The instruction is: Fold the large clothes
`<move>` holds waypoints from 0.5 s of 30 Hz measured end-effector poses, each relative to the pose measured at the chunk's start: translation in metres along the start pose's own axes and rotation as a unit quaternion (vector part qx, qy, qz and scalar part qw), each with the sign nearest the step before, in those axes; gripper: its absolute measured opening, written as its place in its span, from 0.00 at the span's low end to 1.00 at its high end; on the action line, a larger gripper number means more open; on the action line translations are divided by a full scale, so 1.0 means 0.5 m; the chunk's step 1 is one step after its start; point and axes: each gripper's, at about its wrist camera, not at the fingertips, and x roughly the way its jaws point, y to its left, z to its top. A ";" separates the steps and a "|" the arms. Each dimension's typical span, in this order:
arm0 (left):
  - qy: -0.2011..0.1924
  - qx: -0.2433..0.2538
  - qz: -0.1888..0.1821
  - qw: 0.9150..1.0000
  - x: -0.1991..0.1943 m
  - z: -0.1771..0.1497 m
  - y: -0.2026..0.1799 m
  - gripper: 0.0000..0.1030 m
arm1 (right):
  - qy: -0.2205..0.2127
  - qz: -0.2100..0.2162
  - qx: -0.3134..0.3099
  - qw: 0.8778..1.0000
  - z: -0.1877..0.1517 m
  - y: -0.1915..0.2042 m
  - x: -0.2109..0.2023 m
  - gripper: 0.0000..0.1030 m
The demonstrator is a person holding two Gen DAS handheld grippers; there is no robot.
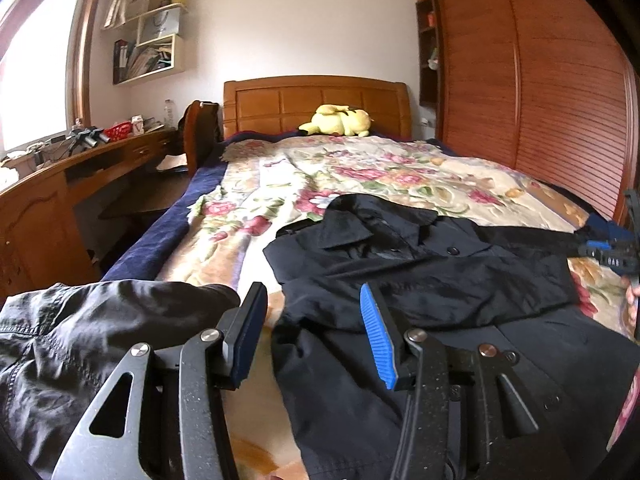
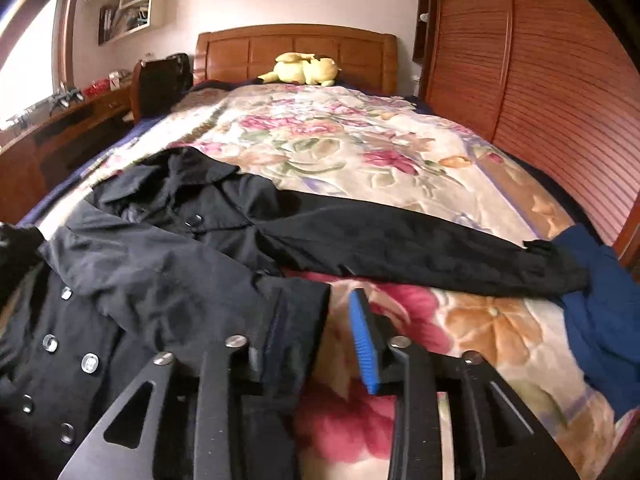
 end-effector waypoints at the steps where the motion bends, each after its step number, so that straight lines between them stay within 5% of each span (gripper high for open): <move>1: 0.000 -0.003 0.000 1.000 0.002 0.001 0.004 0.48 | 0.003 0.009 0.003 1.000 0.000 -0.001 0.002 0.38; 15: 0.030 -0.013 0.001 0.999 0.098 0.017 0.000 0.48 | 0.015 0.021 0.001 1.000 -0.008 -0.068 0.029 0.47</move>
